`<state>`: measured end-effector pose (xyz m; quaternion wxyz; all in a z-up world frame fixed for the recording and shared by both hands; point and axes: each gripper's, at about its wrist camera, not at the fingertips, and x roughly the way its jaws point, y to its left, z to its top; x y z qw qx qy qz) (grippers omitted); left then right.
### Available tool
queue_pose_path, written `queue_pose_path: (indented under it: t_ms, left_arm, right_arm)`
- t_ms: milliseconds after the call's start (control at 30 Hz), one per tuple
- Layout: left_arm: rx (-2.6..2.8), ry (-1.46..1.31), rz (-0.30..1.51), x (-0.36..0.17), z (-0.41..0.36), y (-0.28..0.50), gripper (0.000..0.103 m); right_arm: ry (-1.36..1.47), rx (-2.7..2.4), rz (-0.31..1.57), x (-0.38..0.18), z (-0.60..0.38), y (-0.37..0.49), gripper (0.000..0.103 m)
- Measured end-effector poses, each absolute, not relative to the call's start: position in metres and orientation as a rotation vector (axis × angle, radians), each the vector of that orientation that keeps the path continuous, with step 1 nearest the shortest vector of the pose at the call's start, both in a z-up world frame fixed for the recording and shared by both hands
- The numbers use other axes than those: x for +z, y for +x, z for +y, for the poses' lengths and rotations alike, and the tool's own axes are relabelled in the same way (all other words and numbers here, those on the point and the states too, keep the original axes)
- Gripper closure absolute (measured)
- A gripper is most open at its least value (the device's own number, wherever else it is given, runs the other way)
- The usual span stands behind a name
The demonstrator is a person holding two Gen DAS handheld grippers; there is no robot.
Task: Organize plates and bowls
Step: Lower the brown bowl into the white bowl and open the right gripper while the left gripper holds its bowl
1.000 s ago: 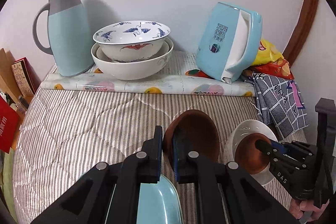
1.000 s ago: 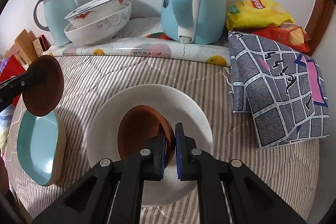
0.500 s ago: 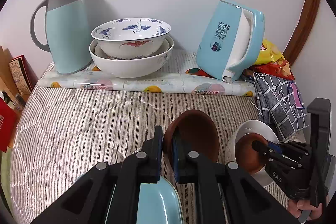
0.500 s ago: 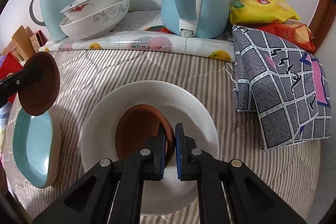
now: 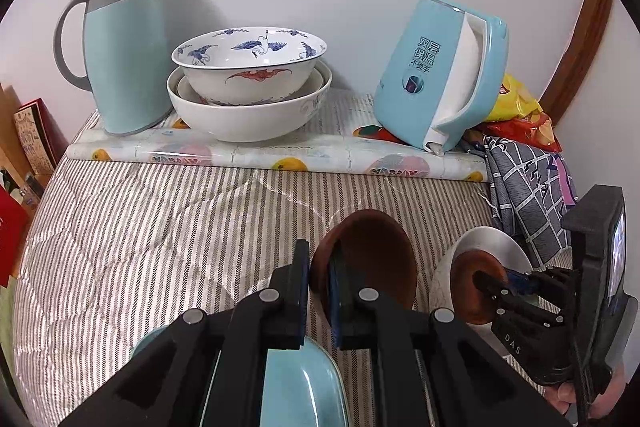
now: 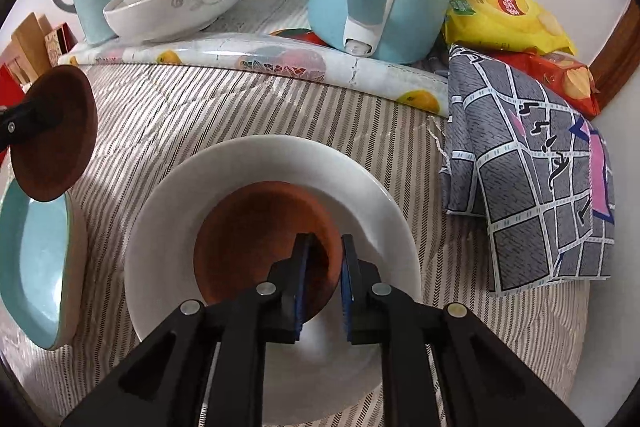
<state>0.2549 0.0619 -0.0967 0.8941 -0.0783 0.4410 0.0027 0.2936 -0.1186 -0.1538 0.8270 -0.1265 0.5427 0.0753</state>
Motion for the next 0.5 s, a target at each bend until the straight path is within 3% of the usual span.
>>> queue_pose_path:
  t_ms: [167,400,500]
  left_arm:
    - [0.006,-0.162,0.918,-0.098,0.062,0.253,0.094]
    - [0.0,-0.16,0.921,-0.095,0.061,0.249,0.094]
    - [-0.005,-0.153,0.916,-0.092,0.058,0.246,0.094]
  right_arm:
    - [-0.327,0.154,1.164,-0.157,-0.112,0.291,0.081]
    - [-0.323,0.147,1.156,-0.153,-0.107,0.289,0.06]
    - [-0.31,0.145,1.135,-0.145,-0.109,0.285,0.058]
